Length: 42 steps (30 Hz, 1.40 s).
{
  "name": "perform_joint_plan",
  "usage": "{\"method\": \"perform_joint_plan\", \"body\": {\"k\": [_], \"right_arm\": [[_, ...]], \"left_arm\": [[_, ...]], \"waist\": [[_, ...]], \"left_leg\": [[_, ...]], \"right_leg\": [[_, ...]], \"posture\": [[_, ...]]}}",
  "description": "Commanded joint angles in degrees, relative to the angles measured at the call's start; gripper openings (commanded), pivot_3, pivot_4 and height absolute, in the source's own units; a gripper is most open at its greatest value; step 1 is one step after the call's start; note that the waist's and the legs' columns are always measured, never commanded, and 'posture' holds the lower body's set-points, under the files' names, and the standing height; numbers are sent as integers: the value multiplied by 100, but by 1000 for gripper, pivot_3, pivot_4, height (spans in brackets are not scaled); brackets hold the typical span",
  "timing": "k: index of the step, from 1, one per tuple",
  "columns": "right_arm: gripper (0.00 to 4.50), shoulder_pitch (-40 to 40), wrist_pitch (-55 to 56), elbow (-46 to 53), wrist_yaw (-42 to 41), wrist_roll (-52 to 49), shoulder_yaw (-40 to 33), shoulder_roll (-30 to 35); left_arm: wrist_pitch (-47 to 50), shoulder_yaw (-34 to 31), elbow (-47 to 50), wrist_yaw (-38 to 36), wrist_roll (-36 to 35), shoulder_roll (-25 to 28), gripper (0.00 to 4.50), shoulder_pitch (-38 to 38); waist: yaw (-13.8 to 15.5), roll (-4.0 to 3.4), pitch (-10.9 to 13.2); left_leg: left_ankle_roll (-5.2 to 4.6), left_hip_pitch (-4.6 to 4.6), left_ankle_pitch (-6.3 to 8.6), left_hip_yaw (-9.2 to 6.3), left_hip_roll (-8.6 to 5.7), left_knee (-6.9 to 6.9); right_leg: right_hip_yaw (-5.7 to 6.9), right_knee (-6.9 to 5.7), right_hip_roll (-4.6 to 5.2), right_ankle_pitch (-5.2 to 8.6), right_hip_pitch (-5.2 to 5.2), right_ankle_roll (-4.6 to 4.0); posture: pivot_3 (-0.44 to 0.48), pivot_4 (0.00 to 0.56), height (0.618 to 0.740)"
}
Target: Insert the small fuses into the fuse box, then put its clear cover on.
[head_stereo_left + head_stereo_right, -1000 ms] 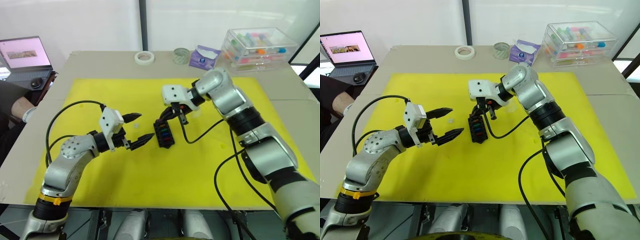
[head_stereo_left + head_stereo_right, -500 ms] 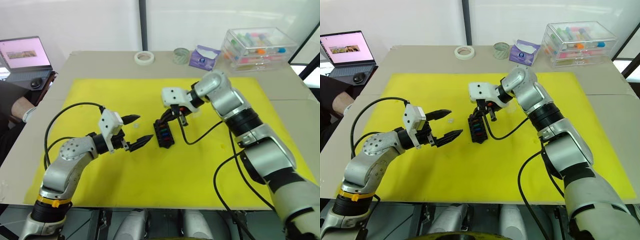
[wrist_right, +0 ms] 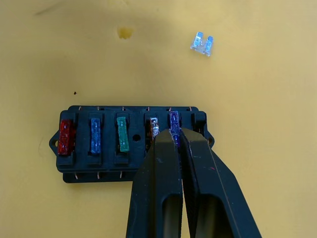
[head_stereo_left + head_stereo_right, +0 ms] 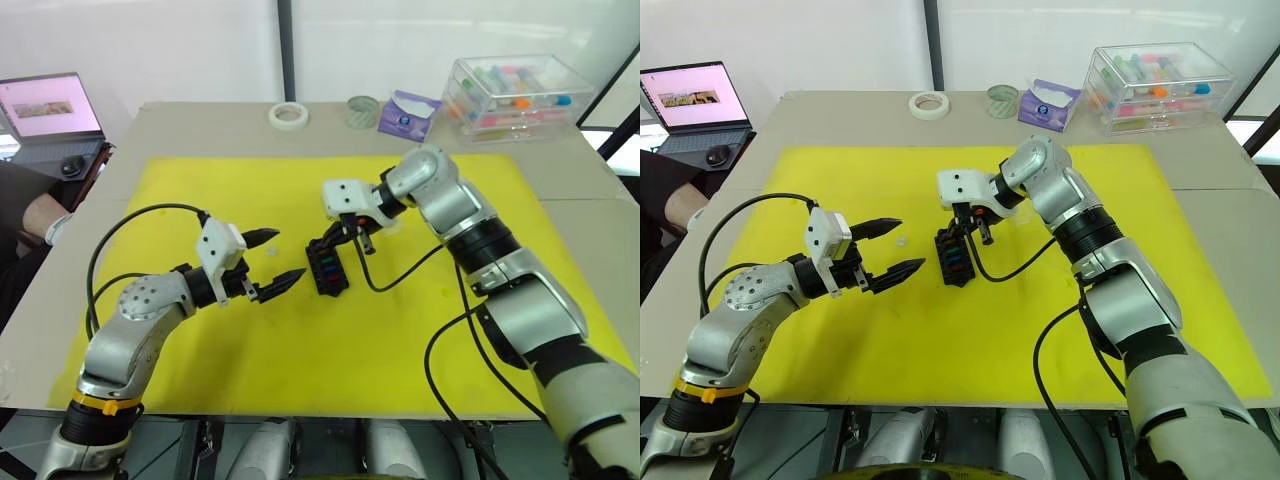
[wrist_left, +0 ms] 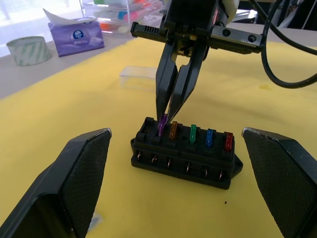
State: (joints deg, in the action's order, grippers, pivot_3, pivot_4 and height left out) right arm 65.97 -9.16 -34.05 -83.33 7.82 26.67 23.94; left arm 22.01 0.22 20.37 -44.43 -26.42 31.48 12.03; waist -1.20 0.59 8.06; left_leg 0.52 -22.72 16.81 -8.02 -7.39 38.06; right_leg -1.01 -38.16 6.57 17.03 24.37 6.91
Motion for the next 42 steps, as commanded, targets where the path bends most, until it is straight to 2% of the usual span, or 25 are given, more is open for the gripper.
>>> {"method": "perform_joint_plan", "body": {"k": [1, 42], "right_arm": [[0, 126, 133, -4, 17, 49, -22, -45], [0, 449, 301, -311, -254, 299, 24, -207]], "left_arm": [[-51, -135, 217, 40, 0, 56, 4459, 30], [-29, -95, 238, 174, 33, 39, 4459, -29]], "waist": [[-1, 0, 0], [-3, -1, 0]], "left_leg": [[0, 0, 0, 0, 0, 0], [0, 0, 0, 0, 0, 0]], "right_leg": [[0, 0, 0, 0, 0, 0], [0, -1, 0, 0, 0, 0]], "posture": [[0, 150, 740], [0, 150, 740]]}}
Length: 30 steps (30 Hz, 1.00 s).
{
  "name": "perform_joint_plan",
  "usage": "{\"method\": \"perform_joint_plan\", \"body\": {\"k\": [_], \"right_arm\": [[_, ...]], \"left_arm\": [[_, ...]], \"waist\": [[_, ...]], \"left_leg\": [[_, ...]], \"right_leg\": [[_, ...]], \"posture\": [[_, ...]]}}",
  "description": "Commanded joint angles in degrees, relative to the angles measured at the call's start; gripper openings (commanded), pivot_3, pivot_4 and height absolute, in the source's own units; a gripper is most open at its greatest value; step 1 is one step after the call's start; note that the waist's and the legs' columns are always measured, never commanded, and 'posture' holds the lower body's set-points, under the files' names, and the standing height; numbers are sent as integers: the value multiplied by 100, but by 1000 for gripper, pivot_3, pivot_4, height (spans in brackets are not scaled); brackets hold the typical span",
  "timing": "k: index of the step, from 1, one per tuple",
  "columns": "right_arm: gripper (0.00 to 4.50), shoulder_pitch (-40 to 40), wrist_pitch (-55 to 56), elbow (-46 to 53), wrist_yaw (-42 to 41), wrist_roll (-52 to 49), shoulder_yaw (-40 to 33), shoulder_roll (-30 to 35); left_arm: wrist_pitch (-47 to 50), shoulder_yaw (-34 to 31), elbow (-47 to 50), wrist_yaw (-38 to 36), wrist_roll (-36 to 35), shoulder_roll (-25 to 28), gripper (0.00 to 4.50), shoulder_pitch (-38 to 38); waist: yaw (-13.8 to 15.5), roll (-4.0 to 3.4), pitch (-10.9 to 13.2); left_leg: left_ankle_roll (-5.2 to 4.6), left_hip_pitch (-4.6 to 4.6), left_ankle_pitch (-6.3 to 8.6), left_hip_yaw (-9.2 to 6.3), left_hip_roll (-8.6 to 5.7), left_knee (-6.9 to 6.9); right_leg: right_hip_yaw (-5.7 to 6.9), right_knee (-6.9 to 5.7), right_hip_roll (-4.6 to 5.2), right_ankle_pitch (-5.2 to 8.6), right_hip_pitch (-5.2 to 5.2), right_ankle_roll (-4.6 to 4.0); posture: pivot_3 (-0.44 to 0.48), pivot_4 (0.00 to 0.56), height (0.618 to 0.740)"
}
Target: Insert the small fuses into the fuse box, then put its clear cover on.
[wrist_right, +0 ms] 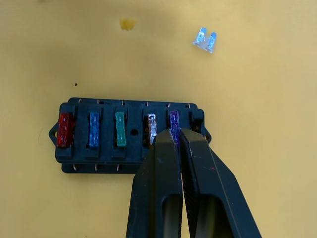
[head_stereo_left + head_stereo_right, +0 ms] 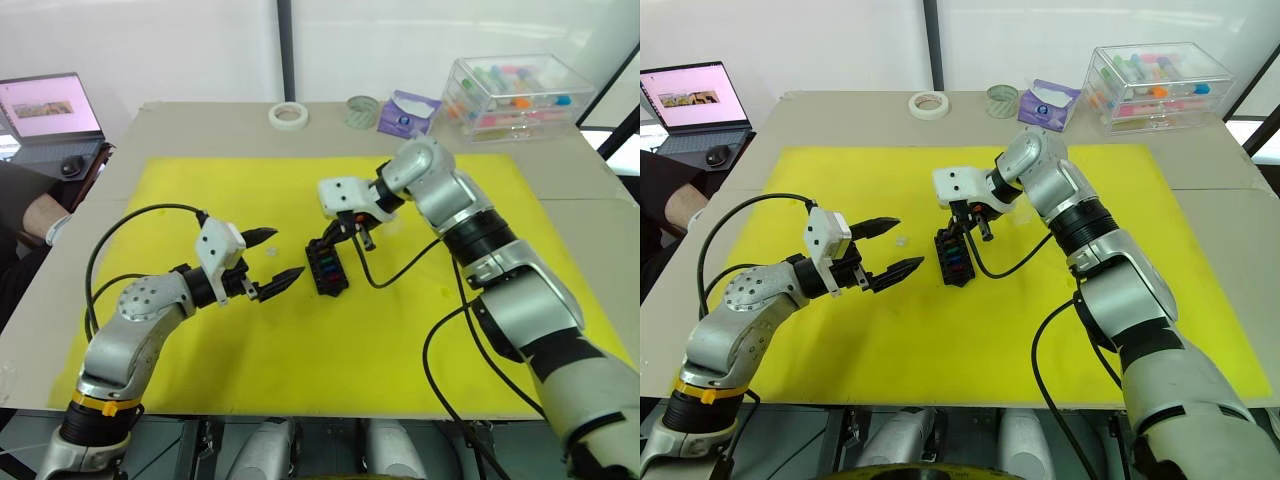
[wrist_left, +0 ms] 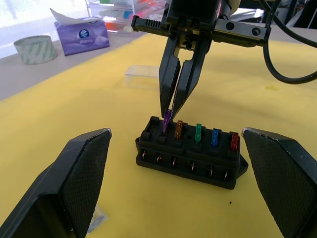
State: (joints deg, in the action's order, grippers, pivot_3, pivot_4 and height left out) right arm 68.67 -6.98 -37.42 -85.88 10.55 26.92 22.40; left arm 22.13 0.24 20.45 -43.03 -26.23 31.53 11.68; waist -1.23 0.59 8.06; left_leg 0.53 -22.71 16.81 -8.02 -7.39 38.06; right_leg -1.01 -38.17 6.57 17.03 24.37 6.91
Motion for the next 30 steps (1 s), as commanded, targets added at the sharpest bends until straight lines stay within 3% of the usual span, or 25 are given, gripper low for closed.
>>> {"method": "perform_joint_plan", "body": {"k": [1, 16, 30], "right_arm": [[0, 186, 92, 6, 16, 37, 3, -67], [0, 256, -196, -189, 23, 64, -78, -138], [0, 178, 231, -159, 144, 285, 129, -216]], "left_arm": [[-42, -98, 230, 35, 13, 36, 4459, 3], [-59, -104, 252, 28, 19, 38, 4459, -66], [-29, -90, 263, 42, 52, 33, 4459, -54]], "waist": [[-1, 0, 0], [-2, 0, 0], [-14, 0, 0]], "left_leg": [[0, 0, 0, 0, 0, 0], [0, 0, 0, 0, 0, 0], [0, 1, 0, 0, 0, 0]], "right_leg": [[0, 0, 0, 0, 0, 0], [0, -1, 0, 0, 0, 0], [0, -1, 0, 0, 0, 0]], "posture": [[0, 150, 740], [0, 150, 740], [0, 150, 740]]}}
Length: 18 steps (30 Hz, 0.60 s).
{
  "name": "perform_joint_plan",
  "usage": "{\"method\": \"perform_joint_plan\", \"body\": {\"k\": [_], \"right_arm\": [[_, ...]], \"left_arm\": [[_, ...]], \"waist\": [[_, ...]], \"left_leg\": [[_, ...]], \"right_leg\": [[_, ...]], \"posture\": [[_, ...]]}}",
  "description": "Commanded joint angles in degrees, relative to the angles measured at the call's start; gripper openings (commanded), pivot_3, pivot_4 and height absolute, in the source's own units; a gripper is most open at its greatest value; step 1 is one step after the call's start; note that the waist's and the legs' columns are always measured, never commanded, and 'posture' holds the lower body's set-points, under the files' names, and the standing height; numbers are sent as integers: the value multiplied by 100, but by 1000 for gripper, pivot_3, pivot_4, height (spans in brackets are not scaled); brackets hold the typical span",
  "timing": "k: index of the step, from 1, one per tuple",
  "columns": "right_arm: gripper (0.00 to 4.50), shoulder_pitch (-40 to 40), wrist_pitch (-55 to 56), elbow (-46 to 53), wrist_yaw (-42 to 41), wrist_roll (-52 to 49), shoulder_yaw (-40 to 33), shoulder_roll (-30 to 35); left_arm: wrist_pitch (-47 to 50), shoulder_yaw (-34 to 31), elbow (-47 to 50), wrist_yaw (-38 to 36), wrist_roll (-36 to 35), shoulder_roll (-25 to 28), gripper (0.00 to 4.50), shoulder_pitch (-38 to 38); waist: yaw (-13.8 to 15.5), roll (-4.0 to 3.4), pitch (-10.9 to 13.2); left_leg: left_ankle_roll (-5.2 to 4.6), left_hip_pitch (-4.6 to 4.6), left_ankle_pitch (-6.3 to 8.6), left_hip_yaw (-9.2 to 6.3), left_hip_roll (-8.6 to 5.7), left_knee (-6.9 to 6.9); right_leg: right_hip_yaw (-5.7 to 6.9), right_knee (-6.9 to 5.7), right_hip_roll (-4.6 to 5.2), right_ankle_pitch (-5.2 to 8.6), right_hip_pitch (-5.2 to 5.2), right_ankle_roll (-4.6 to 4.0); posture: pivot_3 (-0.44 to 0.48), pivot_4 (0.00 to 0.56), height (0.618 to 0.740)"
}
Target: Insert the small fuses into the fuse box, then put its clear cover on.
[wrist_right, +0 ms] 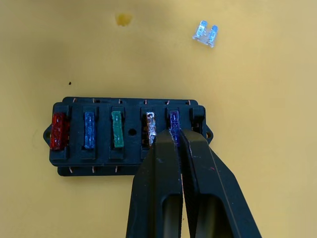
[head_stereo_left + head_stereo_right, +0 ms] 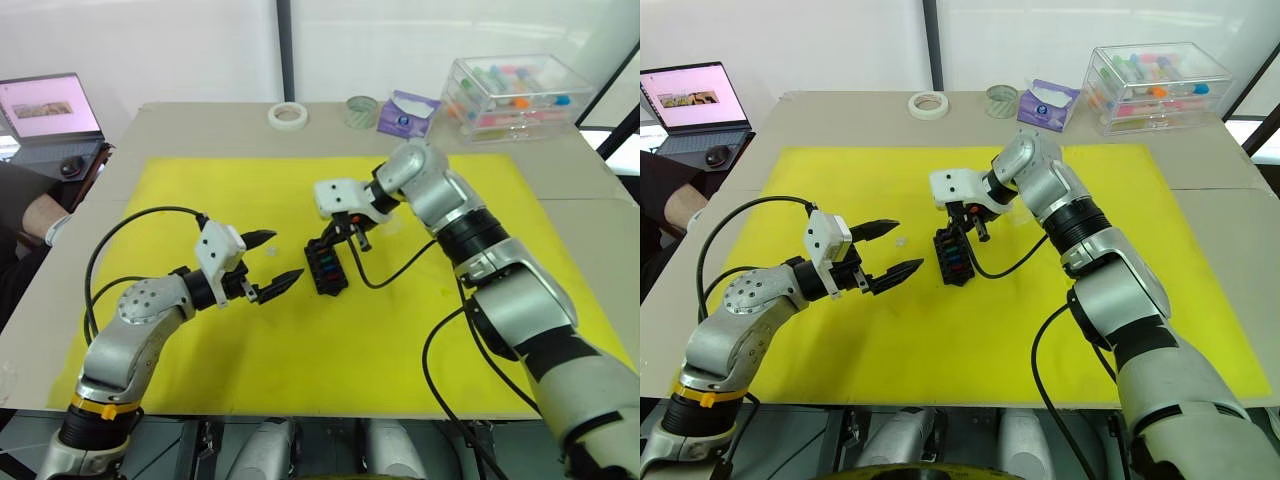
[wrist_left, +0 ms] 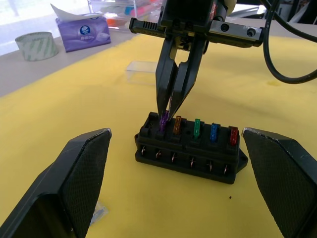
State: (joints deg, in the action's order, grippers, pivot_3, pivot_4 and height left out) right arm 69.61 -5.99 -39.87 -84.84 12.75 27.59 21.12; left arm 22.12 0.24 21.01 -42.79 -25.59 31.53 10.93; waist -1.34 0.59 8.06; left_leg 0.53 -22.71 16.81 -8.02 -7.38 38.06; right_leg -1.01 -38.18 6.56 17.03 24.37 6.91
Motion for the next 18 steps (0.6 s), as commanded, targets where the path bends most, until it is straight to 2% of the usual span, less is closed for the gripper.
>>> {"method": "perform_joint_plan", "body": {"k": [1, 9, 18], "right_arm": [[0, 80, 143, 89, 26, 69, 81, -106], [0, 74, 161, -58, -48, 150, 162, -198], [0, 232, -206, -355, -167, 134, 157, -335]], "left_arm": [[-27, -88, 210, 27, -7, 30, 4459, 17], [-21, -68, 212, 84, 6, 6, 4459, -9], [-54, -43, 151, 107, 54, -19, 4459, 13]], "waist": [[-6, 0, 0], [-125, 0, 0], [-123, -1, -1]], "left_leg": [[0, 0, 0, 0, 0, 0], [0, 2, 0, -4, 2, -4], [0, 7, 0, -4, 3, -6]], "right_leg": [[0, 0, 0, 0, 0, 0], [1, -1, -2, 0, 0, 0], [1, -1, -4, 0, -3, -1]], "posture": [[0, 150, 740], [0, 150, 740], [0, 150, 740]]}}
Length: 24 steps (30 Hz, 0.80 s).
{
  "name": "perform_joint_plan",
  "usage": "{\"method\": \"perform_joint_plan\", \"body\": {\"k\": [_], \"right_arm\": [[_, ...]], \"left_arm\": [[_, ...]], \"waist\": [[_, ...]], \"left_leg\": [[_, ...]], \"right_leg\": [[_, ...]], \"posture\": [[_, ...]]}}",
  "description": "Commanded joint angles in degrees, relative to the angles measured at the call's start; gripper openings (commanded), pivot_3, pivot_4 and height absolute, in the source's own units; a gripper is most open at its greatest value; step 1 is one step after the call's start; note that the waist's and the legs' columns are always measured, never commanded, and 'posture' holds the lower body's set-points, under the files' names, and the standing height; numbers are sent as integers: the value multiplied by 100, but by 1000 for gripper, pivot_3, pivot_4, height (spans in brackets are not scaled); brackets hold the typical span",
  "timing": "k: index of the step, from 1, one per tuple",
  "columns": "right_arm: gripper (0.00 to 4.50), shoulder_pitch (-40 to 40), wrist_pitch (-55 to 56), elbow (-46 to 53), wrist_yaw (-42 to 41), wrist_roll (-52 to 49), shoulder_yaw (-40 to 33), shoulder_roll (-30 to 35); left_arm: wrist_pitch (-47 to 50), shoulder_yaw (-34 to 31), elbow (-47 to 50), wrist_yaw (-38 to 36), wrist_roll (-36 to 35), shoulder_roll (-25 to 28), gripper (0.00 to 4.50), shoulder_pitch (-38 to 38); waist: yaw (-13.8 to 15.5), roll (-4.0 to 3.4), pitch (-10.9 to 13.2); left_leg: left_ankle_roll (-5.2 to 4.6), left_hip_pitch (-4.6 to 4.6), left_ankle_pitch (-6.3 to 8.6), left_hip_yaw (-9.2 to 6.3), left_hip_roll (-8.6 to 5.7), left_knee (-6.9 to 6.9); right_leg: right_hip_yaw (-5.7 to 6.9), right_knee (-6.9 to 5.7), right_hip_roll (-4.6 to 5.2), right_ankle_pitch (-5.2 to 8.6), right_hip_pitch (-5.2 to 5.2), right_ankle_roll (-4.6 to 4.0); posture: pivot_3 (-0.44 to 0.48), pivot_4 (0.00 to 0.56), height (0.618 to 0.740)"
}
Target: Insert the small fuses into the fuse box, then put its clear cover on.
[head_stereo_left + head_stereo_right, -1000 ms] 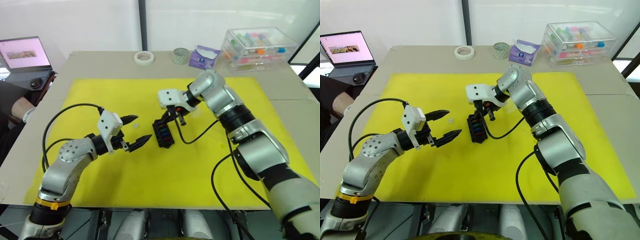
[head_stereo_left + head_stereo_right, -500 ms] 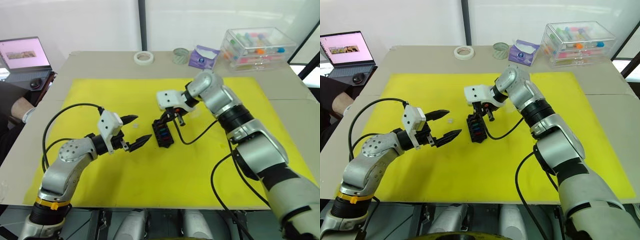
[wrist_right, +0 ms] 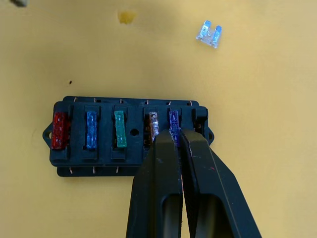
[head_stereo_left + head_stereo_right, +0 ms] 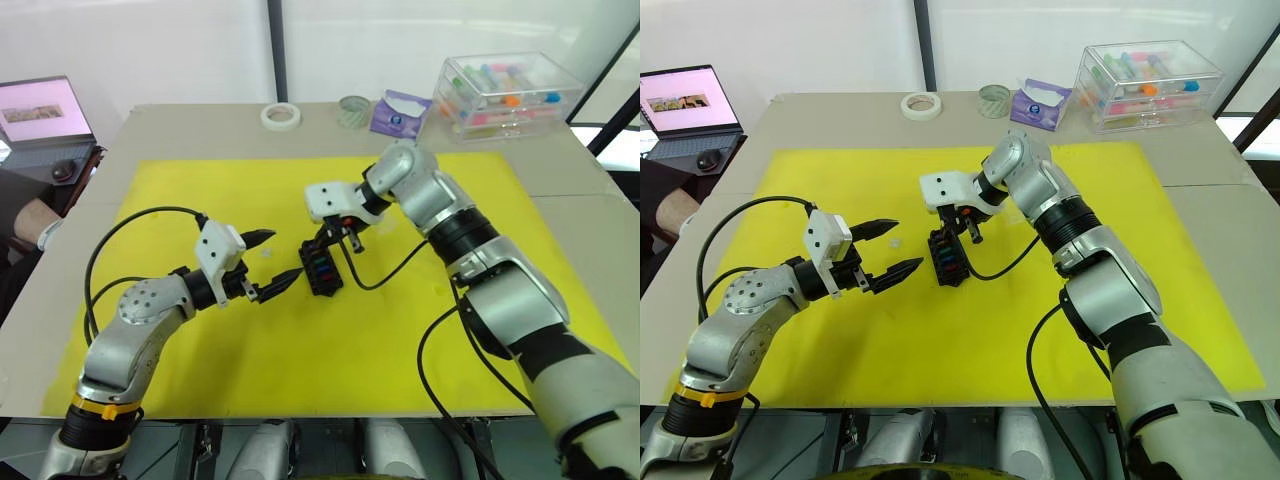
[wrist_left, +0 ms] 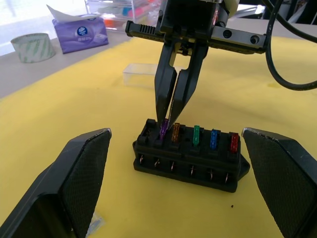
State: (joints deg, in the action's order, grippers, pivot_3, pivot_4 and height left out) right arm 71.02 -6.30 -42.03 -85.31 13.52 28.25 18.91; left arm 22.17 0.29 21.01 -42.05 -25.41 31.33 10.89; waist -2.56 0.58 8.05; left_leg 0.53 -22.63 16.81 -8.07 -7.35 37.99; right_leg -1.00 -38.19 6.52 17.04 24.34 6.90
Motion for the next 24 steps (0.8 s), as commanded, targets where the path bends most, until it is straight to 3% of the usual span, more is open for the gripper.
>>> {"method": "perform_joint_plan", "body": {"k": [1, 6, 24], "right_arm": [[0, 132, -317, -201, -154, 40, 80, -151], [0, 248, -705, -337, -278, -7, 55, -246], [0, 196, -471, -455, -144, 182, 136, -275]], "left_arm": [[-63, -45, 132, 40, 49, -5, 4459, 26], [-107, -58, 83, 76, 125, -21, 4459, 5], [-152, -38, -53, 68, 209, -74, 4459, 78]], "waist": [[-3, 0, 0], [-2, 0, 0], [-4, -1, -1]], "left_leg": [[0, 1, 0, 0, 0, 0], [0, 2, 0, 0, 0, 0], [0, 3, 0, 0, 0, 0]], "right_leg": [[0, 0, 0, 0, 0, 0], [-1, 0, 0, 0, 0, 0], [-1, -2, 0, 0, -1, 0]], "posture": [[0, 150, 740], [0, 150, 740], [0, 150, 740]]}}
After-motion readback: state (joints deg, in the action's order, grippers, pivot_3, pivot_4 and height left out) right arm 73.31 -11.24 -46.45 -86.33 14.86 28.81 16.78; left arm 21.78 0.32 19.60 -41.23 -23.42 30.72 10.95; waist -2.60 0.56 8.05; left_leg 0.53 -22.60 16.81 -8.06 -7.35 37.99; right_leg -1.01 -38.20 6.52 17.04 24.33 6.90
